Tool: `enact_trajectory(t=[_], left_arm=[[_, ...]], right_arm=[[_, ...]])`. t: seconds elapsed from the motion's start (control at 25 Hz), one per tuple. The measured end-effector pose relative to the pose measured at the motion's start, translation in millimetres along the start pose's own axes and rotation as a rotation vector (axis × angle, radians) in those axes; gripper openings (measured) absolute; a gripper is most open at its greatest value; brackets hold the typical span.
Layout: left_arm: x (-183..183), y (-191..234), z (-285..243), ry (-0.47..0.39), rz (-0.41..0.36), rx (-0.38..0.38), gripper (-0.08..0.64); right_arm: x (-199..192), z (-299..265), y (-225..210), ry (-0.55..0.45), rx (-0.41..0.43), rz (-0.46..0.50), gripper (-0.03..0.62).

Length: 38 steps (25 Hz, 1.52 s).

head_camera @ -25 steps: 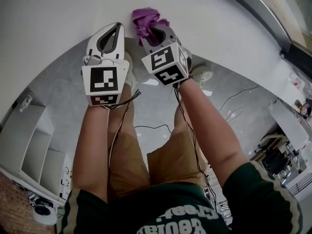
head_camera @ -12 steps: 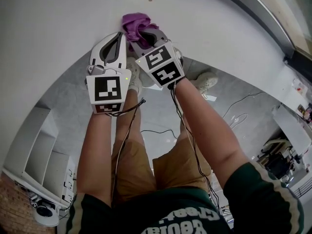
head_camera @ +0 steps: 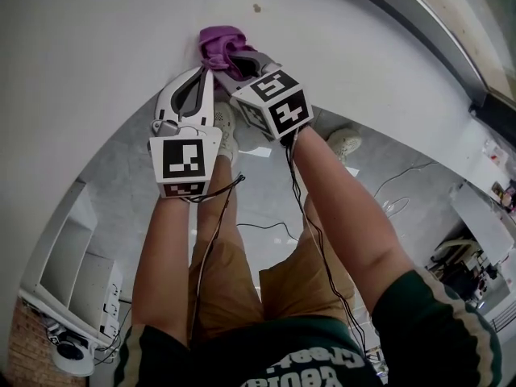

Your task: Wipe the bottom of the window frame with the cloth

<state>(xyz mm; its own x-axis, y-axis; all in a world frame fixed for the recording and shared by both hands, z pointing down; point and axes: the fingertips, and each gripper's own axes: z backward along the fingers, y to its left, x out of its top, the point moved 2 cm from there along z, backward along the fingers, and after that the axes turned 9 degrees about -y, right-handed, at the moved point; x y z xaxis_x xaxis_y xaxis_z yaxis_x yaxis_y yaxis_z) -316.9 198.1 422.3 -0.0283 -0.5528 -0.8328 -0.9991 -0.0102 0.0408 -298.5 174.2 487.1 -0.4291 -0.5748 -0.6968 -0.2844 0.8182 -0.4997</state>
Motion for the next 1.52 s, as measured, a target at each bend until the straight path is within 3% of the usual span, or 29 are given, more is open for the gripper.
enact_trajectory(t=[0.52, 1.04, 1.52], left_arm=[[6, -6, -18, 0.02, 0.029, 0.016, 0.008], [37, 12, -57, 0.035, 0.013, 0.069, 0.008], [58, 3, -66, -0.006, 0.009, 0.008, 0.008]], right_arm=[[23, 3, -32, -0.05, -0.038, -0.08, 0.078], [68, -12, -76, -0.075, -0.071, -0.048, 0.078], [94, -24, -105, -0.055, -0.104, 0.004, 0.078]])
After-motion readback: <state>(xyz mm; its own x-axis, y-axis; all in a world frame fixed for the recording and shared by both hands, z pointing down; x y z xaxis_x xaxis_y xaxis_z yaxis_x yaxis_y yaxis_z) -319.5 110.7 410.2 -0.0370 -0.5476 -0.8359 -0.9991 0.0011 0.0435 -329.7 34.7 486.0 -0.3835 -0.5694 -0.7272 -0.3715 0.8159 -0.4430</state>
